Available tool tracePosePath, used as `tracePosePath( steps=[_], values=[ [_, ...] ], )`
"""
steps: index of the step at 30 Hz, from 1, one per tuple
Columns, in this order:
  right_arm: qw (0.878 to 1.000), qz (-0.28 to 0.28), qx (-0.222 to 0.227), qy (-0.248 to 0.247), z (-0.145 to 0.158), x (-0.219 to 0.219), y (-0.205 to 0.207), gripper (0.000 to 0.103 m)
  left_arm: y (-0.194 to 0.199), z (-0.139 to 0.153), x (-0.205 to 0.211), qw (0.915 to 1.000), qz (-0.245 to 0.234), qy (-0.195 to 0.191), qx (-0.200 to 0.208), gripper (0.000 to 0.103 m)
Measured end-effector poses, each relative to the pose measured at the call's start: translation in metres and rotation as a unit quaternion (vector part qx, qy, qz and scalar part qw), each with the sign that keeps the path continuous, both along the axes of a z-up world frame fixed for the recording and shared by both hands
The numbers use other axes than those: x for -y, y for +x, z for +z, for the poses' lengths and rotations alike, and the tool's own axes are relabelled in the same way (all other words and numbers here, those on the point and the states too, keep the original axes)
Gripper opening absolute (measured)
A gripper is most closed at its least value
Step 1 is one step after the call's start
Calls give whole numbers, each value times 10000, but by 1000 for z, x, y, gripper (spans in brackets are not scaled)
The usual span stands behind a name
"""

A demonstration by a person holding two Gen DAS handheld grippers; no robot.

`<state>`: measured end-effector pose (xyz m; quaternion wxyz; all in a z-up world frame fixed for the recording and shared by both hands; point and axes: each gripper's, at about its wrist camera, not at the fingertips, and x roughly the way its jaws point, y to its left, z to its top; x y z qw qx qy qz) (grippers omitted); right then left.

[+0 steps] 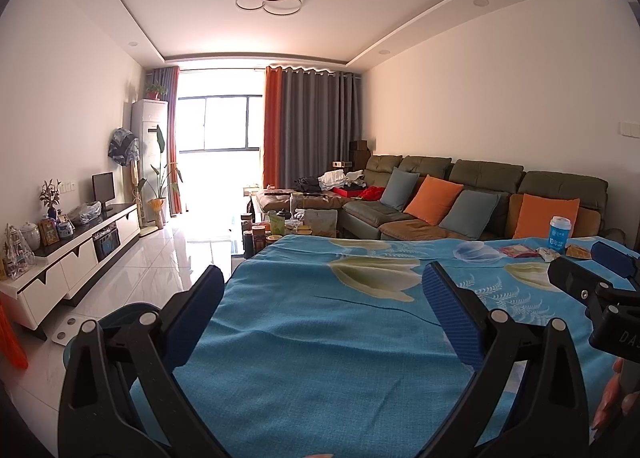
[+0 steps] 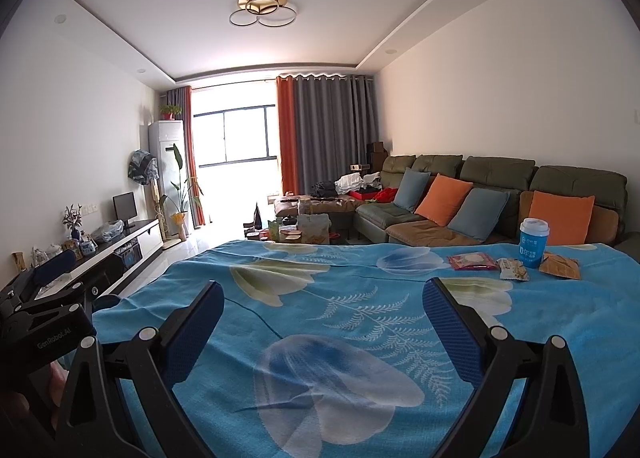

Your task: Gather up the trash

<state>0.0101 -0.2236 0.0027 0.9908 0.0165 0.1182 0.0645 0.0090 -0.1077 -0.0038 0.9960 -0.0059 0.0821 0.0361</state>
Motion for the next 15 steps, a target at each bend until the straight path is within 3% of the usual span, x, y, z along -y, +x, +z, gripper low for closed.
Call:
tracePosePath(
  steps=[15],
  values=[
    [10000,-16,-9,6,-1,-4,-2,96,0,0,0,10000,-1,-2,1,97]
  ],
)
